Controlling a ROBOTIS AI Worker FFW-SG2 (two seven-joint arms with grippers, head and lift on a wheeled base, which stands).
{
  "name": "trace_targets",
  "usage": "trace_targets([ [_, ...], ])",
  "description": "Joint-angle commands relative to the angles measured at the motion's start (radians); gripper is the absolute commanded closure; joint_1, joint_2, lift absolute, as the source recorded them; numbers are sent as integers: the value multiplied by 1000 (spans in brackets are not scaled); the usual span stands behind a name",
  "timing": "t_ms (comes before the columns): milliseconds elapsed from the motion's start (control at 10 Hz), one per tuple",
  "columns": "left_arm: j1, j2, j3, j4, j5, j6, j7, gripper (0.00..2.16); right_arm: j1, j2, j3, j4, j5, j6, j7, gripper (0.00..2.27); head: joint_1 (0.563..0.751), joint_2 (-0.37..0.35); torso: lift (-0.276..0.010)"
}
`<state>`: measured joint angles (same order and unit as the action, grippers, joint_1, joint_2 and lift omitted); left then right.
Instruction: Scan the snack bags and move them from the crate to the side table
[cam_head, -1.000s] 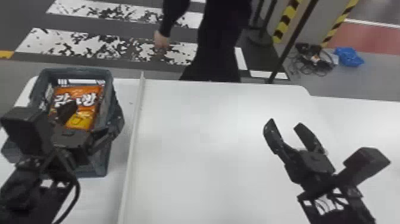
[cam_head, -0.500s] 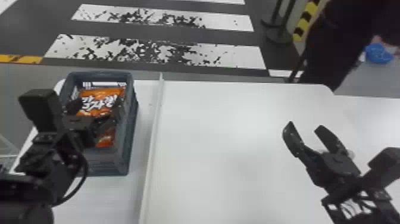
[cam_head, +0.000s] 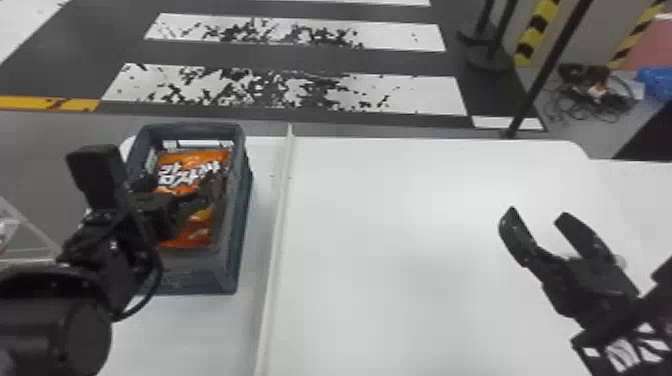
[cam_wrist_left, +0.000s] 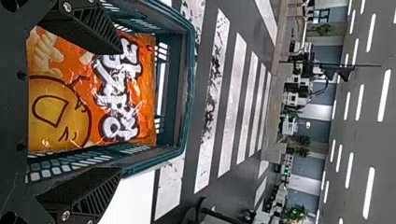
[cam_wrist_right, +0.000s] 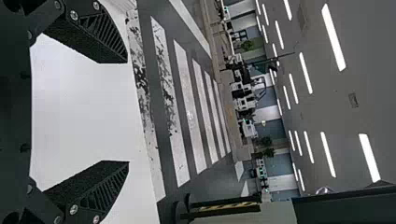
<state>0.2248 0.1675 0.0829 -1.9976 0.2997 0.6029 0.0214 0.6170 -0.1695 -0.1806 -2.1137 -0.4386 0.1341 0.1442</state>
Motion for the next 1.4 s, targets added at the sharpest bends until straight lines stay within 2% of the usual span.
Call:
trace_targets([
  [0,-39,-2,0,45,-4,28,0,103,-2,-7,-4,6,-3,0,0,161,695,-21,-87],
  [400,-78,-5,0,135,-8,75,-15,147,-8,-10,-7,8,-15,0,-2,161,695,-19,-87],
  [500,-87,-5,-2,157,-10,81,-27,380,-8,-10,-8,8,-22,0,-3,161,695,-18,-87],
  [600,-98,-5,-2,177,1,111,-32,1251,-5,-10,-17,9,-26,0,-3,161,695,-20,-87],
  [700,-104,-6,0,178,15,142,-34,1740,-2,-15,-25,9,-34,0,-3,161,695,-25,-87],
  [900,-79,-8,1,125,16,148,-52,1851,4,-16,-34,9,-54,0,-3,161,695,-40,-87],
  [1200,-32,-14,15,25,21,154,-38,1851,20,-18,-50,0,-72,0,0,161,695,-60,-87],
  [1300,-7,-14,18,-27,21,154,-21,1851,24,-18,-51,0,-77,-3,5,161,695,-63,-87],
])
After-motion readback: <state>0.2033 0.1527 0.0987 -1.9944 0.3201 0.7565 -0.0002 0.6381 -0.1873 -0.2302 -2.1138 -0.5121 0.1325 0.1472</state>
